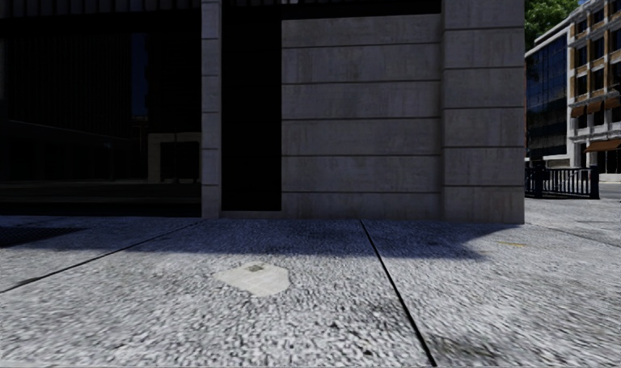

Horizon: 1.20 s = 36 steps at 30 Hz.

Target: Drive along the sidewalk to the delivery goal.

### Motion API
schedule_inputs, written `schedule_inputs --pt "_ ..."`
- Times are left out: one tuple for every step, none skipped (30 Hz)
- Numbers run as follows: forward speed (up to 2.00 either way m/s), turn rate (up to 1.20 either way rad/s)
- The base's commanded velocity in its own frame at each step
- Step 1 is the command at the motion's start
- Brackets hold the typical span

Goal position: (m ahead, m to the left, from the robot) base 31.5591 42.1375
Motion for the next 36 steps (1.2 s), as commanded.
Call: schedule_inputs --pt "1.88 0.06" --pt "1.84 0.07" --pt "1.84 0.07" --pt "1.77 0.09" --pt "1.66 0.17" --pt "1.57 0.22" --pt "1.49 0.23" --pt "1.49 0.23" --pt "1.38 0.23" --pt "1.33 0.26" --pt "1.28 0.3" --pt "1.28 0.3" --pt "1.27 0.32" --pt "1.27 0.35" --pt "1.27 0.36" --pt "1.27 0.43" --pt "1.27 0.43" --pt "1.27 0.46" --pt "1.27 0.47" --pt "1.27 0.47" --pt "1.27 0.47" --pt "1.27 0.47" --pt "1.27 0.47" --pt "1.27 0.47" --pt "1.27 0.47" --pt "1.27 0.47" --pt "1.27 0.47" --pt "1.27 0.48" --pt "1.27 0.49" --pt "1.27 0.5" --pt "1.27 0.5" --pt "1.27 0.5" --pt "1.27 0.5" --pt "1.27 0.5" --pt "1.27 0.5" --pt "1.27 0.51"
